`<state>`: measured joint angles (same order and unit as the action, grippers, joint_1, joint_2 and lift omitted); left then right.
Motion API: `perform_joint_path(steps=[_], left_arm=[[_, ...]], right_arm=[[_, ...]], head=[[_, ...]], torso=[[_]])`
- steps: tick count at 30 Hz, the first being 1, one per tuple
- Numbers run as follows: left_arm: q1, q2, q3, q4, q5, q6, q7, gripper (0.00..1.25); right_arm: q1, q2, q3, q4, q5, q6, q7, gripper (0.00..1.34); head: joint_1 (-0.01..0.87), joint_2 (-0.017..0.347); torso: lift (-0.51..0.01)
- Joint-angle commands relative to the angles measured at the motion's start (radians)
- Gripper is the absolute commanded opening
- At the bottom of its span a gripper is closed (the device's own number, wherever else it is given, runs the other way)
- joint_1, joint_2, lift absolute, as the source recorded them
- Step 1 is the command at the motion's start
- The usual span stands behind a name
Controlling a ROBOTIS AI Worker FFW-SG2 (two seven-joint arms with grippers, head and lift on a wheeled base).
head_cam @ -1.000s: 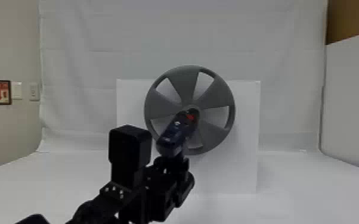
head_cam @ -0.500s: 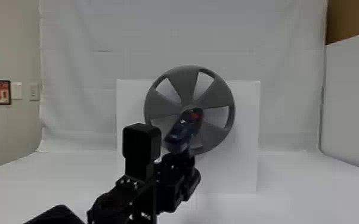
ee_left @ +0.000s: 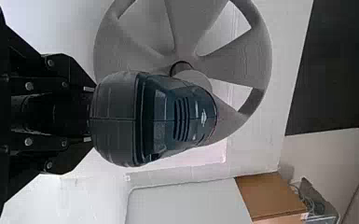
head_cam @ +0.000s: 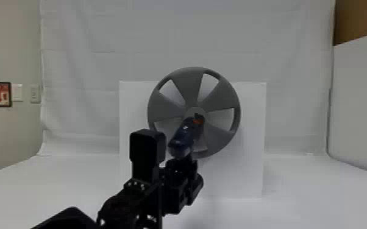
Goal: Grasp the drill and bring into the middle of wheel
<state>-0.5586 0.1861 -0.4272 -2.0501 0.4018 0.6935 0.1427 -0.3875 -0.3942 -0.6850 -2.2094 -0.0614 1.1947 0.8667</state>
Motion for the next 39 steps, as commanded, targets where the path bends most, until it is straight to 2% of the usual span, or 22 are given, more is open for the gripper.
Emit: perform_joint_path(steps=[1,18,39], left_arm=[[-0.007,-0.002,-0.001,0.024,-0.001,-0.006,0.000,0.02],[-0.033,-0.011,0.010,0.076,-0.015,-0.012,0.000,0.02],[-0.035,-0.011,0.011,0.082,-0.021,-0.017,0.000,0.02]], right_arm=[[0.001,0.000,0.001,0.000,0.000,0.000,0.000,1.07],[0.010,0.000,0.001,0.000,0.000,0.003,0.000,1.07],[0.012,0.000,0.005,0.000,0.002,0.003,0.000,1.07]], head=[[0.054,0.031],[0.054,0.031],[0.054,0.031]], torso=[[-0.403],[-0.403],[-0.403]])
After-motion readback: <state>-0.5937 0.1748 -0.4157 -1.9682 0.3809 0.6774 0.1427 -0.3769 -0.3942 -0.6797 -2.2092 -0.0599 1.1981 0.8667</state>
